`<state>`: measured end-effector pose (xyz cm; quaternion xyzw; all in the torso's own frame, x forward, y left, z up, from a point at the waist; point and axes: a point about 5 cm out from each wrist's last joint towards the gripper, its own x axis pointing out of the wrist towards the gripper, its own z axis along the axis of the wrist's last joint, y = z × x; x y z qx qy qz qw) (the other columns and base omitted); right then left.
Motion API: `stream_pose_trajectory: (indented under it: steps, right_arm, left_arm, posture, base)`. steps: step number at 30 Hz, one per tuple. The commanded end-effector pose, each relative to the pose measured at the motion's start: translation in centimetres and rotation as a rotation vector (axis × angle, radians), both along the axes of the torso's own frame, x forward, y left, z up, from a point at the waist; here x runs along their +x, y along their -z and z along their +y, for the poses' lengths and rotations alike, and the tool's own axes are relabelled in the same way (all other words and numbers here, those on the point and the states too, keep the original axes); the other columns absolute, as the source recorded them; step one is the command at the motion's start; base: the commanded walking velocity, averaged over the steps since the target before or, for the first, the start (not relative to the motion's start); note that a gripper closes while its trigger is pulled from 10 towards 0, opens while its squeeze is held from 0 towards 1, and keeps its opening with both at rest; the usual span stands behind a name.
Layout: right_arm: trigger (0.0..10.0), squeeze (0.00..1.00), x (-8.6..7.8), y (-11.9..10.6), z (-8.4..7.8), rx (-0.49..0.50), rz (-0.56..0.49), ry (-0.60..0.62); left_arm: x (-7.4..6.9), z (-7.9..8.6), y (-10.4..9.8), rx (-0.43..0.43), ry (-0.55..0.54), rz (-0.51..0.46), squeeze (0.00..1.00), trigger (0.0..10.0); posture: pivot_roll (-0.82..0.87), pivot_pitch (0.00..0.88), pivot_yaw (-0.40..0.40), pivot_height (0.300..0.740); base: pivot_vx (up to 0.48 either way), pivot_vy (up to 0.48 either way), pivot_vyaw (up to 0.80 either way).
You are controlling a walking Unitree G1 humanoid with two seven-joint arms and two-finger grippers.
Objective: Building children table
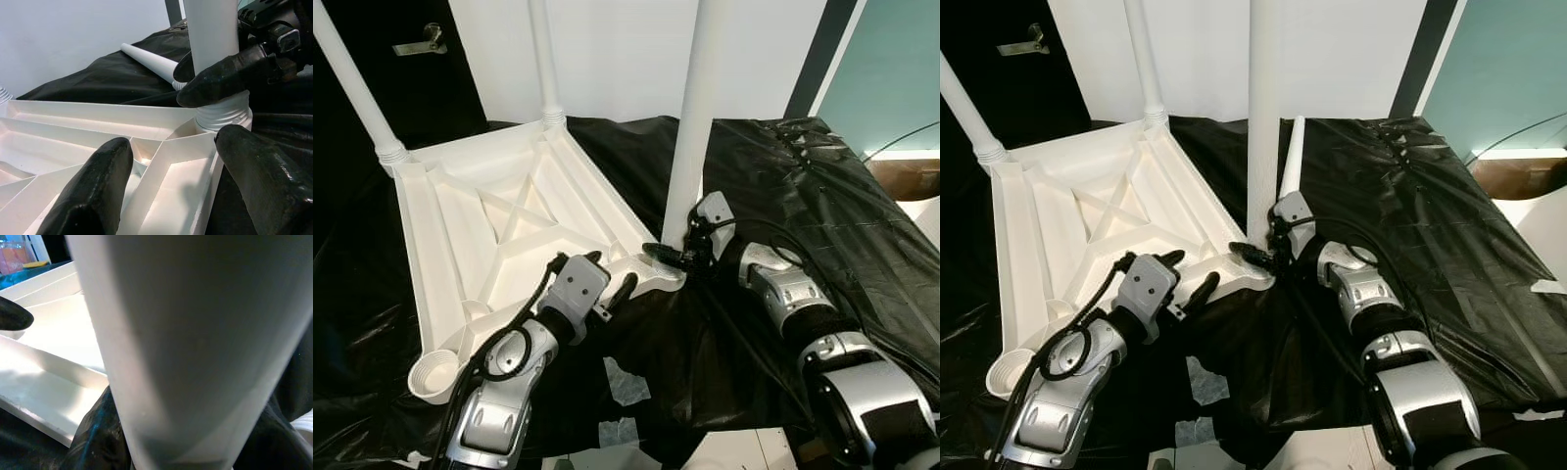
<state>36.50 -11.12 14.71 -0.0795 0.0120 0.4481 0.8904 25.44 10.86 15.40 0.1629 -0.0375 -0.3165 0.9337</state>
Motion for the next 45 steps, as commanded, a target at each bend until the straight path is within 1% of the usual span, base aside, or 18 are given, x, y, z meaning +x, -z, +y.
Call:
stream_pose_trajectory:
  steps: [1, 3, 4, 5, 7, 9, 10, 11, 12, 15, 18, 19, 23, 28, 31, 40, 41, 45]
  right_arm:
    - [0.0, 0.0, 0.1, 0.6, -0.1, -0.033, 0.024, 0.035]
    - [0.0, 0.0, 0.3, 0.9, 0.0, -0.038, 0.026, 0.094]
    - [2.0, 0.0, 0.3, 1.0, 0.0, -0.03, 0.032, 0.117]
    - [10.0, 0.0, 0.3, 1.1, 0.1, -0.02, 0.035, 0.131]
    - [10.0, 0.0, 0.3, 1.1, 0.2, -0.012, 0.037, 0.137]
    - [10.0, 0.0, 0.2, 1.3, 0.5, 0.021, 0.057, 0.191]
    - [10.0, 0.0, 0.2, 1.3, 0.5, 0.021, 0.057, 0.191]
    - [10.0, 0.0, 0.3, 1.7, 0.7, 0.065, 0.087, 0.297]
    - [10.0, 0.0, 0.3, 1.7, 0.7, 0.065, 0.087, 0.297]
    - [10.0, 0.0, 0.0, 2.2, 1.2, 0.097, 0.087, 0.401]
    - [10.0, 0.0, -0.1, 2.3, 1.4, 0.098, 0.081, 0.419]
    - [10.0, 0.0, -0.7, 3.1, 2.2, 0.124, 0.103, 0.512]
    - [10.0, 0.0, -1.4, 3.5, 3.0, 0.171, 0.139, 0.598]
    - [10.0, 0.0, -1.5, 3.4, 3.6, 0.2, 0.15, 0.652]
    - [10.0, 0.0, -1.7, 3.0, 4.0, 0.212, 0.139, 0.646]
    - [10.0, 0.0, -2.0, 2.5, 4.1, 0.227, 0.131, 0.631]
    - [10.0, 1.0, -2.0, 2.4, 4.1, 0.224, 0.126, 0.619]
    - [10.0, 1.0, -1.9, 1.7, 3.6, 0.216, 0.063, 0.539]
  left_arm:
    - [0.1, 0.3, -0.1, 0.0, -0.041, -0.009, 0.0, 10.0]
    - [0.1, 0.3, -0.1, -0.002, -0.041, -0.008, 0.0, 10.0]
    - [0.1, 0.2, -0.1, -0.003, -0.04, -0.007, 0.0, 10.0]
    - [0.1, 0.2, 0.0, -0.003, -0.039, -0.007, 0.0, 10.0]
    - [0.1, 0.2, 0.0, -0.003, -0.039, -0.006, 0.0, 10.0]
    - [0.0, 0.1, 0.0, -0.005, -0.034, -0.003, 0.0, 10.0]
    - [0.0, 0.1, 0.0, -0.005, -0.034, -0.003, 0.0, 10.0]
    - [-0.1, 0.0, 0.1, -0.006, -0.032, 0.001, 0.0, 10.0]
    - [-0.1, 0.0, 0.1, -0.006, -0.032, 0.001, 0.0, 10.0]
    - [-0.2, 0.1, 0.1, -0.007, -0.033, 0.006, 0.0, 10.0]
    - [-0.3, 0.1, 0.2, -0.007, -0.033, 0.007, 0.0, 10.0]
    - [-0.3, 0.1, 0.2, -0.008, -0.033, 0.009, 0.0, 10.0]
    - [-0.3, 0.1, 0.2, -0.009, -0.034, 0.011, 0.0, 10.0]
    - [-0.3, 0.0, 0.2, -0.01, -0.033, 0.012, 0.0, 10.0]
    - [-0.3, -0.1, 0.2, -0.012, -0.032, 0.013, 0.0, 10.0]
    - [-0.2, 0.0, 0.2, -0.009, -0.03, 0.013, 0.0, 10.0]
    - [-0.2, 0.1, 0.2, -0.01, -0.033, 0.014, 0.0, 10.0]
    - [-0.4, -0.1, 0.2, -0.039, -0.035, 0.022, 0.0, 10.0]
  posture:
    - [0.15, 0.0, -0.036, 0.74]
    - [0.14, 0.001, -0.034, 0.74]
    - [0.14, 0.001, -0.034, 0.74]
    - [0.14, 0.005, -0.033, 0.74]
    - [0.14, 0.005, -0.033, 0.74]
    - [0.14, 0.01, -0.034, 0.74]
    - [0.14, 0.01, -0.034, 0.74]
    - [0.14, 0.016, -0.034, 0.74]
    - [0.14, 0.016, -0.034, 0.74]
    - [0.14, 0.018, -0.033, 0.74]
    - [0.14, 0.019, -0.034, 0.74]
    - [0.14, 0.019, -0.037, 0.74]
    - [0.14, 0.019, -0.036, 0.74]
    - [0.14, 0.02, -0.036, 0.74]
    - [0.14, 0.02, -0.033, 0.74]
    - [0.14, 0.017, -0.036, 0.74]
    - [0.14, 0.017, -0.036, 0.74]
    - [0.14, 0.016, -0.033, 0.74]
  base:
    - [0.0, 0.0, 0.0]
    - [0.0, 0.0, 0.0]
    - [0.0, 0.0, 0.0]
    - [0.0, 0.0, 0.0]
    - [0.0, 0.0, 0.0]
    - [0.0, 0.0, 0.0]
    - [0.0, 0.0, 0.0]
    - [0.0, 0.0, 0.0]
    - [0.0, 0.0, 0.0]
    - [0.0, 0.0, 0.0]
    - [0.0, 0.0, 0.0]
    - [0.0, 0.0, 0.0]
    - [0.0, 0.0, 0.0]
    - [0.0, 0.0, 0.0]
    - [0.0, 0.0, 0.0]
    - [0.0, 0.0, 0.0]
    - [0.0, 0.0, 0.0]
    - [0.0, 0.0, 0.0]
